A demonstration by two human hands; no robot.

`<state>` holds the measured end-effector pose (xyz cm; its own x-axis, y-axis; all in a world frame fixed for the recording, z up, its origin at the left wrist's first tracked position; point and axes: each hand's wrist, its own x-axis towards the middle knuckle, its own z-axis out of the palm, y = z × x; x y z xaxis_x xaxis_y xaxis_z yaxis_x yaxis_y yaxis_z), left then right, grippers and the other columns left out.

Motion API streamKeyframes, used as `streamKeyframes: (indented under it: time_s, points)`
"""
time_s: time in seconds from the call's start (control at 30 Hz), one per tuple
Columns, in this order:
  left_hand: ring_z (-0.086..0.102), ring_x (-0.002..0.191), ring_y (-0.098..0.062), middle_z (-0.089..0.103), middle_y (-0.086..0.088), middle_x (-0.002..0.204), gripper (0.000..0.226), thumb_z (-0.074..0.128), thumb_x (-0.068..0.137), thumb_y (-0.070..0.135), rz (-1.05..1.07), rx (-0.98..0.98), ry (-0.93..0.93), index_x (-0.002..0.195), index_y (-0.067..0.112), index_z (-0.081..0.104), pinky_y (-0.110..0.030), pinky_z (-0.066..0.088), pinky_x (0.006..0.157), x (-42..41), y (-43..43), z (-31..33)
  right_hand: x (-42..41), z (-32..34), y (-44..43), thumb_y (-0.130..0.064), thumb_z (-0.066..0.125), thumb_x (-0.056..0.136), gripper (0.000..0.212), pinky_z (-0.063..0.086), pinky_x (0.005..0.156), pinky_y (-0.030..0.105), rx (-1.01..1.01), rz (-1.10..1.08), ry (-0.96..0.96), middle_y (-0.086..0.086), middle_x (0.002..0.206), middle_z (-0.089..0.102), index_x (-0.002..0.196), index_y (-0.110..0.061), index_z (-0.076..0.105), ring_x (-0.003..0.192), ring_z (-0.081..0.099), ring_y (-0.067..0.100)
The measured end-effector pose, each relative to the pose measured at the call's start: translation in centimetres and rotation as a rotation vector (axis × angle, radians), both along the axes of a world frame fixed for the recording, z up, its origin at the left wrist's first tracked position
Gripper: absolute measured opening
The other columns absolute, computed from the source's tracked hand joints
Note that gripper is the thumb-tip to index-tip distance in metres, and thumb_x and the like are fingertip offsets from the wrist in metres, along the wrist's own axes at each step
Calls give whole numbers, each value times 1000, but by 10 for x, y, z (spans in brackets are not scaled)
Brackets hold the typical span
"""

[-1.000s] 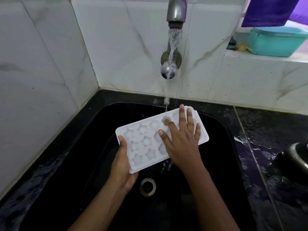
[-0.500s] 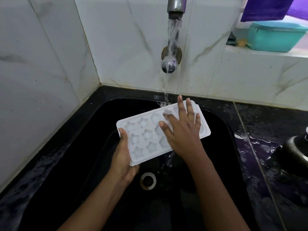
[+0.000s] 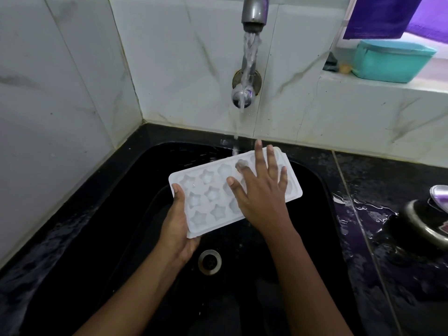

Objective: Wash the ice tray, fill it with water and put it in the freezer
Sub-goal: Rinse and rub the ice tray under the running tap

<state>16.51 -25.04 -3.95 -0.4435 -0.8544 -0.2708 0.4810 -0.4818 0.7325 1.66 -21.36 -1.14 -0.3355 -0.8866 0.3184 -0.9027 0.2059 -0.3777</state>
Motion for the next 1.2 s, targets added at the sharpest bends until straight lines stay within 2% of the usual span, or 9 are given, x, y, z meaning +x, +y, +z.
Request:
streamKeyframes:
  time_s: [0.17, 0.33, 0.53, 0.63, 0.7, 0.83, 0.97, 1.13, 1.2]
  points:
    - [69, 107, -24, 70, -8, 119, 70, 37, 80, 65, 29, 5, -7, 126, 17, 58, -37, 59, 83, 0, -2, 0, -1, -2, -3, -59, 11, 89, 61, -12, 112, 49, -47, -119, 57, -1, 159, -8, 116, -31, 58, 143, -19, 16]
    - [69, 106, -26, 72, -9, 116, 68, 39, 79, 65, 47, 36, -4, 123, 18, 60, -45, 54, 88, 1, -3, 1, 11, -7, -8, -65, 6, 82, 73, -17, 110, 48, -8, -26, 3, -3, 157, -20, 137, -32, 41, 138, -31, 12]
    - [71, 101, -22, 74, -6, 112, 63, 38, 81, 63, 52, -2, -17, 119, 18, 61, -36, 61, 77, 1, -3, -1, 1, -9, -8, -64, 4, 85, 68, -16, 110, 49, -21, -132, 42, -1, 157, -18, 126, -35, 50, 140, -28, 15]
    - [71, 102, -25, 73, -8, 113, 62, 39, 81, 63, 48, 13, -24, 119, 18, 61, -45, 54, 87, 0, -3, 0, 7, -10, -8, -65, 7, 84, 69, -16, 110, 49, -30, -72, 8, -2, 157, -19, 132, -34, 46, 140, -29, 14]
    - [70, 103, -25, 72, -8, 114, 62, 40, 81, 62, 73, 0, -22, 120, 18, 61, -45, 55, 88, 2, -5, 1, 6, -8, -8, -65, 10, 85, 67, -15, 111, 48, -15, -18, -26, -4, 157, -17, 132, -33, 46, 140, -28, 13]
    - [71, 101, -22, 73, -7, 112, 62, 39, 81, 61, 80, -14, -21, 119, 17, 61, -35, 61, 76, 1, -5, 1, 1, -10, -8, -60, 16, 93, 53, -16, 110, 50, 28, -116, 31, -1, 158, -17, 127, -36, 49, 141, -26, 16]
    - [70, 104, -26, 72, -8, 115, 64, 39, 81, 62, 60, 29, -14, 122, 17, 60, -44, 58, 86, 1, -5, 2, 9, -14, -10, -65, 6, 83, 69, -15, 110, 50, 9, -58, -3, -1, 157, -19, 137, -36, 38, 140, -30, 15]
    - [69, 106, -26, 71, -9, 117, 69, 38, 81, 64, 80, 22, -56, 126, 16, 59, -41, 57, 85, 2, -7, 1, 1, -13, -11, -61, 17, 93, 55, -16, 110, 49, 29, -78, 22, -1, 157, -19, 130, -34, 47, 140, -30, 15]
    - [68, 109, -28, 70, -10, 120, 72, 40, 80, 65, 85, 43, -56, 129, 16, 57, -45, 54, 90, 1, -7, 0, 3, -14, -11, -62, 11, 89, 61, -16, 109, 50, 14, -107, 51, 0, 157, -19, 132, -34, 45, 140, -29, 16]
